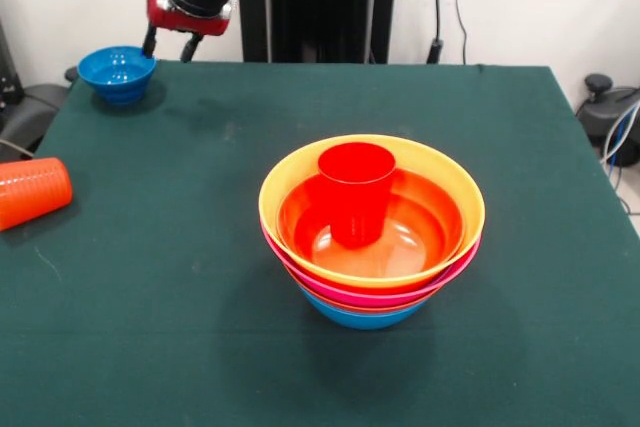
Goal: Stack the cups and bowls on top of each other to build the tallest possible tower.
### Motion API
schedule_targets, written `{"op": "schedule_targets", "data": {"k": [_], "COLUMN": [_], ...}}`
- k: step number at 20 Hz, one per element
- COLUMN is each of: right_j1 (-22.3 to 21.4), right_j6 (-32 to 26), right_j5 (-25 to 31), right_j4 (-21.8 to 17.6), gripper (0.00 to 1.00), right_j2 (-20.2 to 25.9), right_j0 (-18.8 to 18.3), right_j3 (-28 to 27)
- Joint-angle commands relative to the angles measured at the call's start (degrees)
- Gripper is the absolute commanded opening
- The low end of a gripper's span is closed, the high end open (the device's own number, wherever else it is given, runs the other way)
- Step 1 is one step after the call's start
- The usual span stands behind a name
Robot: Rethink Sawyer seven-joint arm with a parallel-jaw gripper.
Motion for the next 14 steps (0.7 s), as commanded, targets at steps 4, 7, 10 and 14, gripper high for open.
{"op": "schedule_targets", "data": {"k": [4,7,10,14], "right_j1": [3.8,4.2,4.9,6.8], "right_j6": [-3.8,-1.6,0.6,3.8], "right_j5": [-0.8,0.1,2.3,2.9], "right_j4": [-6.0,-6.4,-5.5,-5.0], "gripper": [1.00,1.00,1.00,1.00], "right_j2": [-0.3,-2.2,-4.5,-7.5], "right_j0": [2.9,3.8,4.7,5.7], "right_j3": [-6.6,-7.3,-8.2,-10.0]}}
